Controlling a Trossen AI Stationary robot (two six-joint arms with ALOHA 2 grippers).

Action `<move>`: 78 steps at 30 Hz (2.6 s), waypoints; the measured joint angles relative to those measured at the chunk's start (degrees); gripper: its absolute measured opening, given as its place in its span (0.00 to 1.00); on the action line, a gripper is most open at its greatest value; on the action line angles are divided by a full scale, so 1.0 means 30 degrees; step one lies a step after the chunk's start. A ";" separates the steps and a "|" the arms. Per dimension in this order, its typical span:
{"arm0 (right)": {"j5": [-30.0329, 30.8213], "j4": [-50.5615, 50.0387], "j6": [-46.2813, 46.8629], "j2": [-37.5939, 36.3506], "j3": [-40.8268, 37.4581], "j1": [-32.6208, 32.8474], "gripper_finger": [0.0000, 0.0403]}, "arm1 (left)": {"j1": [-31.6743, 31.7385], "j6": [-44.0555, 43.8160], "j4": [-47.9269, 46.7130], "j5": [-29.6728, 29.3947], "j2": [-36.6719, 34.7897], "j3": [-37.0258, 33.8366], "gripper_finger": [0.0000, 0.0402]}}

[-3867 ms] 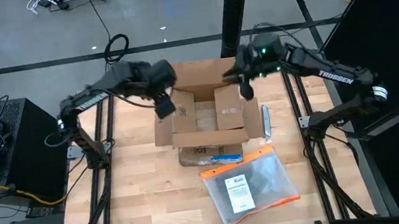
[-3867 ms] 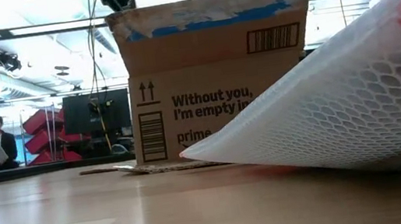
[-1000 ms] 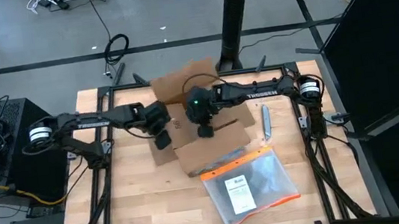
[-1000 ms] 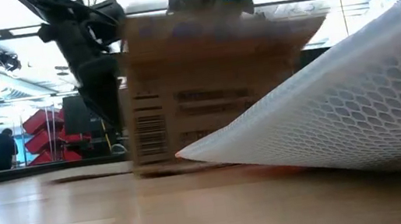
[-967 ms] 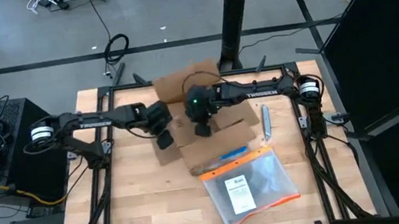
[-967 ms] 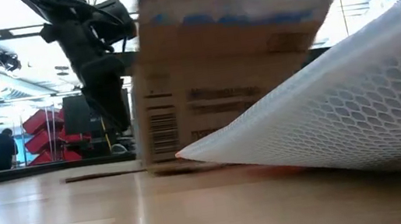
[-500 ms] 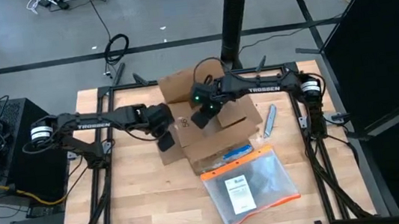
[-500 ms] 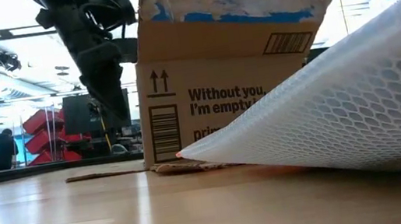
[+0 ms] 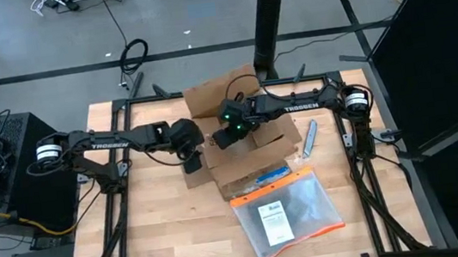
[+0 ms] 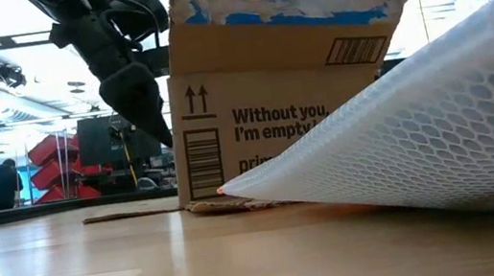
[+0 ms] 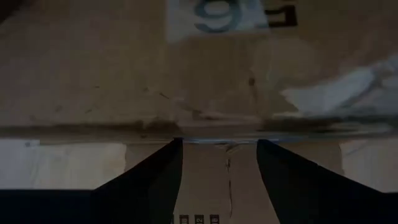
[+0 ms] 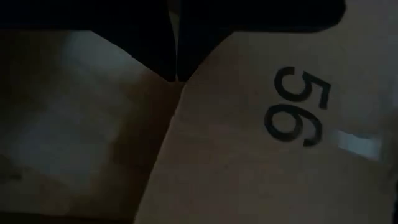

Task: Unpack boxes
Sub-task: Break down the cardboard box until it is fully flat

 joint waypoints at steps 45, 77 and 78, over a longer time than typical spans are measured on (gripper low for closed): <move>-0.4350 1.2669 -1.0302 0.1723 0.1385 0.0421 0.00 | -0.0108 -0.5778 -1.7674 0.0660 -0.0221 1.7013 0.49; -0.1366 -0.8885 -1.7582 -0.7986 0.1138 -0.5495 0.00 | -0.0042 -0.7160 -1.2497 -0.0624 -0.0931 0.4808 0.49; -0.0978 -0.9930 -1.7768 -0.8089 0.0824 -0.5959 0.00 | 0.0065 -0.7181 -1.3087 -0.0833 -0.1260 0.4993 0.49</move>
